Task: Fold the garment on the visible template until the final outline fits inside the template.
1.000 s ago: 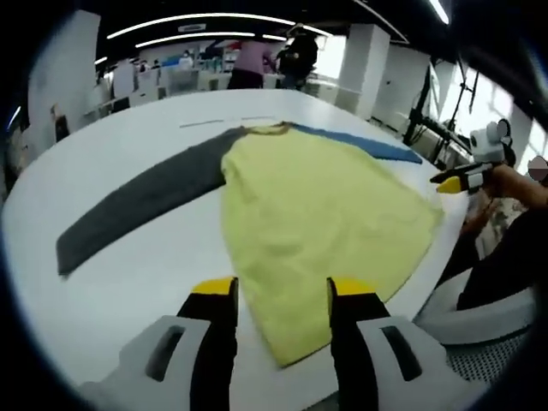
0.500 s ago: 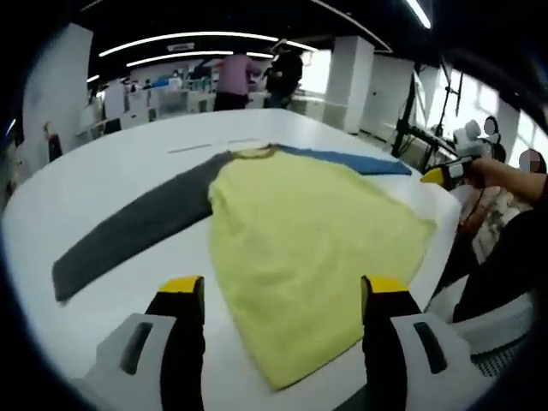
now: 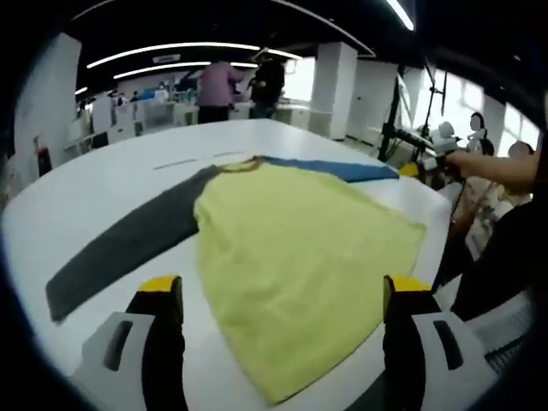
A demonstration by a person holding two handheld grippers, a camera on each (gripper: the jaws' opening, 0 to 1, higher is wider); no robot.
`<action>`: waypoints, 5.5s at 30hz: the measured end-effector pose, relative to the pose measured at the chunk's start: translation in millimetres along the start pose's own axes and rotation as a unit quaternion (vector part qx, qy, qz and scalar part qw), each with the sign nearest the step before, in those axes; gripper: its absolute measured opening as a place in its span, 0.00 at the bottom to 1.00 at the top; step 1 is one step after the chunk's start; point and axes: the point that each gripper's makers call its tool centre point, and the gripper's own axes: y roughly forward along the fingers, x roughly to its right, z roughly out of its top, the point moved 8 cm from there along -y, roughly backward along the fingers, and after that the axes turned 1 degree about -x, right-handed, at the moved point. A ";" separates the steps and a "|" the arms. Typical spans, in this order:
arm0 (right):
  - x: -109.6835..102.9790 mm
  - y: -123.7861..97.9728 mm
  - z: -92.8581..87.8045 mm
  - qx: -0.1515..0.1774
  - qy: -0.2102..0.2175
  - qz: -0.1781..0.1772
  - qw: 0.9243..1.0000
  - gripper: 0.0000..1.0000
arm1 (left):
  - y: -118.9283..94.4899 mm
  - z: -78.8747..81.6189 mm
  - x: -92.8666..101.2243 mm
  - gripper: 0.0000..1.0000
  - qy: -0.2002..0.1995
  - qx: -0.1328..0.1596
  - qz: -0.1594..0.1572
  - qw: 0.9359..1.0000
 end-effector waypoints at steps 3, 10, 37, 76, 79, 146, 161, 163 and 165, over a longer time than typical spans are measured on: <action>15.7 3.7 2.1 -0.002 0.018 -0.031 0.999 0.89 | 0.7 1.6 1.2 0.98 0.001 0.003 -0.004 1.000; 38.3 12.8 3.8 -0.016 -0.006 -0.070 0.997 0.75 | 1.6 4.1 1.2 0.99 0.000 0.010 -0.013 1.000; 63.0 12.7 2.4 -0.021 0.051 -0.172 0.984 0.14 | -4.6 -2.3 0.2 0.96 -0.011 -0.006 0.002 1.000; 38.4 15.1 29.4 0.035 0.063 -0.144 0.987 0.00 | -4.1 3.5 5.3 0.99 0.009 -0.005 -0.002 1.000; 31.5 15.1 34.7 0.052 0.070 -0.128 0.988 0.00 | -3.9 3.2 4.7 0.99 0.010 -0.007 -0.003 1.000; -110.9 69.9 96.1 0.083 0.023 0.089 0.992 0.00 | -13.5 24.0 14.3 0.99 0.036 0.058 -0.032 0.997; -143.5 79.4 98.1 0.084 0.029 0.115 0.989 0.00 | -13.7 21.2 13.5 0.99 0.039 0.052 -0.031 0.997; -147.7 80.9 98.5 0.084 0.030 0.119 0.989 0.00 | -13.5 20.9 13.7 0.99 0.040 0.052 -0.032 0.997; -151.3 82.3 98.9 0.084 0.031 0.122 0.988 0.00 | -13.5 21.0 13.9 0.99 0.040 0.052 -0.031 0.997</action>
